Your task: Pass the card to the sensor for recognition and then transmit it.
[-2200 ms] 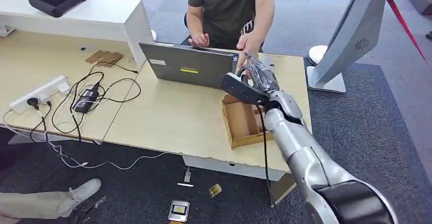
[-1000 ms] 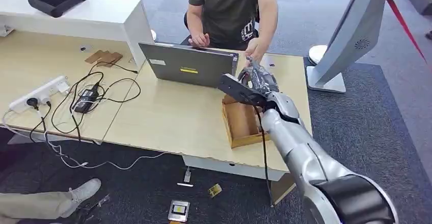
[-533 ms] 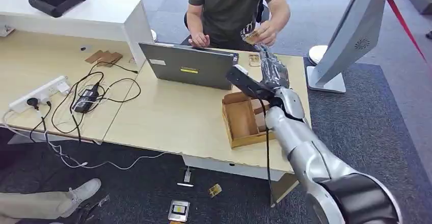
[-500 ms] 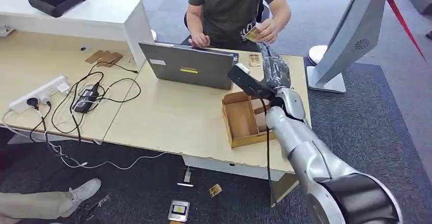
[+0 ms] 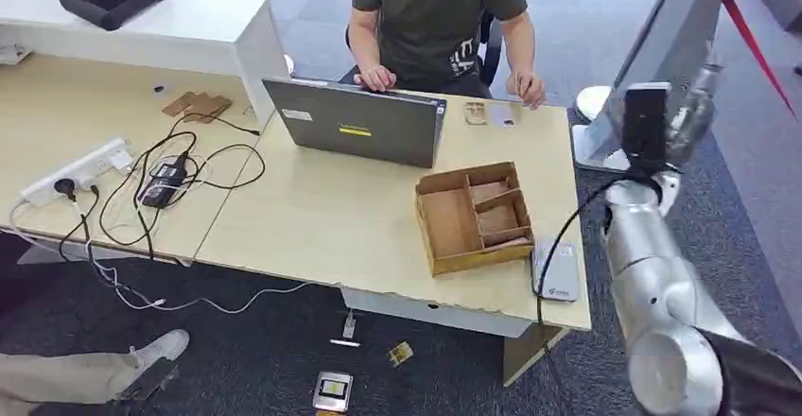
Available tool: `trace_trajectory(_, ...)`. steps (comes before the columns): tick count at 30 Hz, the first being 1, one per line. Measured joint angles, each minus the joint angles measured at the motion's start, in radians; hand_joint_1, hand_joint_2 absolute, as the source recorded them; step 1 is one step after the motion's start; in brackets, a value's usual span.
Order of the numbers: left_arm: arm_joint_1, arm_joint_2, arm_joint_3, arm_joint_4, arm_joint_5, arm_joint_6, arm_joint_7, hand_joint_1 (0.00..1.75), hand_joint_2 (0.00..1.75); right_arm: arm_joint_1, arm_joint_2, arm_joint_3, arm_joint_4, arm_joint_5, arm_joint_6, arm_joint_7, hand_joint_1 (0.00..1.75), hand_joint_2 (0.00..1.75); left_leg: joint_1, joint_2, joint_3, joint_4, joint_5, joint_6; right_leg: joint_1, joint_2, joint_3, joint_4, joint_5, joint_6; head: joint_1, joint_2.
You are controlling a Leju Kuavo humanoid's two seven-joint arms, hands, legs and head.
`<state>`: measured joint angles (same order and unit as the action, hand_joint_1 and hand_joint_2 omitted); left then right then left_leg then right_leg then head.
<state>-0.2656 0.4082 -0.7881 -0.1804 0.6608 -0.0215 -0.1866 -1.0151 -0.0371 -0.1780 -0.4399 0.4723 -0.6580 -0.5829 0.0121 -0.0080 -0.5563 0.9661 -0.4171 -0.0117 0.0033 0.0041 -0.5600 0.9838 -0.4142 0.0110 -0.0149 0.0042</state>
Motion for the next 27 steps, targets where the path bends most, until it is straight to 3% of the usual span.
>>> trace_trajectory(3,0.020,0.027,0.031,0.004,0.084,0.178,-0.039,0.00,1.75,0.065,-0.100,-0.107,-0.014,-0.190,0.055,0.019,0.00,1.75,-0.001,0.002,0.001,0.000,-0.002,0.001,0.000,0.002,0.000,-0.001,0.000,0.000,0.001,0.000)
trace_trajectory(6,0.044,0.043,0.083,0.006,0.205,0.304,-0.118,0.00,1.75,0.152,-0.201,-0.196,-0.013,-0.297,0.127,0.147,0.00,1.75,-0.001,0.004,0.002,0.000,-0.004,0.003,-0.001,0.004,0.001,-0.002,0.000,0.001,0.000,0.000)
trace_trajectory(9,0.077,0.051,0.133,0.006,0.234,0.329,-0.157,0.00,1.75,0.264,-0.294,-0.254,0.002,-0.327,0.195,0.249,0.00,1.75,-0.001,0.002,0.001,0.000,-0.005,0.004,-0.001,0.003,0.001,-0.002,-0.002,0.003,0.000,0.000)
trace_trajectory(12,0.098,0.050,0.166,0.006,0.230,0.311,-0.153,0.00,1.75,0.377,-0.371,-0.292,0.026,-0.308,0.267,0.366,0.00,1.75,-0.001,0.001,0.001,0.000,-0.007,0.005,-0.001,0.002,0.002,-0.003,-0.004,0.004,0.001,0.000)
trace_trajectory(14,0.107,0.045,0.178,0.006,0.223,0.242,-0.122,0.00,1.75,0.454,-0.401,-0.302,0.045,-0.284,0.334,0.443,0.00,1.75,-0.001,0.002,0.002,-0.001,-0.008,0.004,-0.001,0.002,0.003,-0.003,-0.005,0.003,0.000,0.000)
trace_trajectory(16,0.114,0.035,0.183,0.006,0.202,0.132,-0.082,0.00,1.75,0.543,-0.429,-0.304,0.068,-0.261,0.464,0.535,0.00,1.75,-0.001,0.002,0.003,-0.001,-0.009,0.004,-0.001,0.002,0.004,-0.003,-0.007,0.003,0.000,0.000)
trace_trajectory(18,0.123,0.025,0.182,0.006,0.179,0.079,-0.060,0.00,1.75,0.615,-0.435,-0.305,0.091,-0.245,0.587,0.589,0.00,1.75,-0.001,0.002,0.003,-0.001,-0.010,0.003,0.000,0.003,0.004,-0.003,-0.007,0.003,0.000,0.000)
trace_trajectory(21,0.123,0.004,0.181,0.006,0.140,0.060,-0.053,0.00,1.75,0.713,-0.430,-0.304,0.124,-0.242,0.792,0.627,0.00,1.75,-0.001,0.001,0.003,-0.001,-0.010,0.002,-0.001,0.003,0.004,-0.002,-0.008,0.002,0.000,0.000)
trace_trajectory(25,0.115,-0.025,0.169,0.006,0.078,0.044,-0.050,0.00,1.75,0.789,-0.404,-0.303,0.158,-0.211,0.963,0.636,0.00,1.75,0.000,0.002,0.004,-0.002,-0.010,0.002,0.000,0.003,0.004,-0.002,-0.008,0.002,0.000,0.000)
trace_trajectory(27,0.107,-0.040,0.159,0.006,0.058,0.044,-0.053,0.00,1.75,0.807,-0.386,-0.300,0.170,-0.188,1.004,0.632,0.00,1.75,0.000,0.002,0.004,-0.002,-0.010,0.002,0.000,0.003,0.004,-0.002,-0.008,0.002,0.000,0.000)
